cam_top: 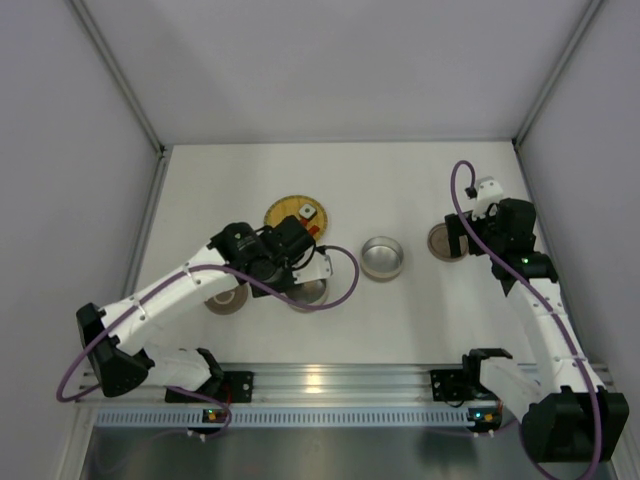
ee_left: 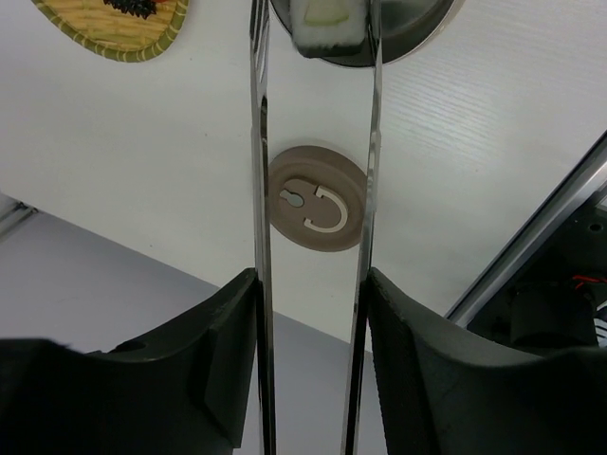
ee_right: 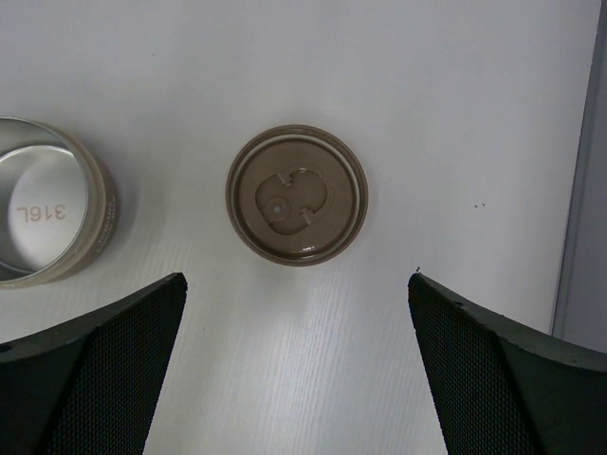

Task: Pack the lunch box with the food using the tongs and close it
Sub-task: Place the fake food in the packing box, then pick up the fake food from the plate.

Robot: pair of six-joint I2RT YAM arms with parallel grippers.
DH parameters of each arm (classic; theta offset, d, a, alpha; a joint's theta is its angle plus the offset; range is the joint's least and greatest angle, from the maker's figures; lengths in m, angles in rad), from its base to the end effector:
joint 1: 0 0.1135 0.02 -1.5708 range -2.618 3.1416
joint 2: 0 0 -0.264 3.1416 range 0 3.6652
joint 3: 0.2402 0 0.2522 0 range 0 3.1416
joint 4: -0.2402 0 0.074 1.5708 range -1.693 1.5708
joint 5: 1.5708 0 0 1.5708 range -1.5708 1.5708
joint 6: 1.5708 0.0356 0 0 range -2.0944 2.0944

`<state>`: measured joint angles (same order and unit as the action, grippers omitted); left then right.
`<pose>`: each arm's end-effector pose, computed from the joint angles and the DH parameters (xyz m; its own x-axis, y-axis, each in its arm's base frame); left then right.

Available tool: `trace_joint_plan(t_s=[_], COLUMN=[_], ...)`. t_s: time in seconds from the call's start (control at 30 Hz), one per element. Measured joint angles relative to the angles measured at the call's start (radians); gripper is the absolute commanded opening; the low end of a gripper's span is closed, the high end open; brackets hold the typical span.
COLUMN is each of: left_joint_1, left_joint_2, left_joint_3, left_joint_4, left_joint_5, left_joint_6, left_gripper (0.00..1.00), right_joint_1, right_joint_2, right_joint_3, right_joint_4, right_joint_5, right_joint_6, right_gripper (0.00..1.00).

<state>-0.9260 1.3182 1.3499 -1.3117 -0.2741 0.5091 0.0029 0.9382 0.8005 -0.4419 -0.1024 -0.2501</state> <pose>0.1447 -0.1764 0.3331 -0.1505 0.9808 -0.1240 0.9117 0.1862 0.3662 0.2063 0.0042 0.2923 -0.5088 -0.2477 -0.8245 -0.2212 0.9632 -0.1528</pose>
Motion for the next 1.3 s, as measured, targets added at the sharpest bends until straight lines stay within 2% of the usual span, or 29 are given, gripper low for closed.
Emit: trace_joint_plan(t_s=[0.1, 0.27, 0.47, 0.77, 0.9, 1.1, 1.3], left_joint_1=[0.0, 0.0, 0.0, 0.017, 0.115, 0.386, 0.452], left_joint_2=[0.0, 0.0, 0.0, 0.002, 0.043, 0.218, 0.337], left_joint_3=[-0.01, -0.026, -0.016, 0.124, 0.177, 0.33, 0.371], left_joint_4=[0.005, 0.013, 0.036, 0.076, 0.113, 0.167, 0.212], left_joint_5=[0.0, 0.0, -0.004, -0.027, -0.005, 0.138, 0.22], left_joint_6=[0.003, 0.006, 0.01, 0.019, 0.044, 0.063, 0.065], left_gripper=[0.59, 0.6, 0.57, 0.52, 0.52, 0.52, 0.53], right_joint_1=[0.0, 0.0, 0.0, 0.0, 0.0, 0.0, 0.0], right_joint_2=[0.0, 0.001, 0.001, 0.001, 0.005, 0.006, 0.006], right_joint_3=[0.0, 0.0, 0.0, 0.0, 0.0, 0.0, 0.0], right_joint_4=[0.0, 0.0, 0.0, 0.0, 0.0, 0.0, 0.0], right_joint_5=[0.0, 0.0, 0.0, 0.0, -0.002, -0.001, 0.0], right_joint_6=[0.0, 0.0, 0.0, 0.0, 0.0, 0.0, -0.001], right_gripper=[0.99, 0.99, 0.99, 0.99, 0.99, 0.99, 0.99])
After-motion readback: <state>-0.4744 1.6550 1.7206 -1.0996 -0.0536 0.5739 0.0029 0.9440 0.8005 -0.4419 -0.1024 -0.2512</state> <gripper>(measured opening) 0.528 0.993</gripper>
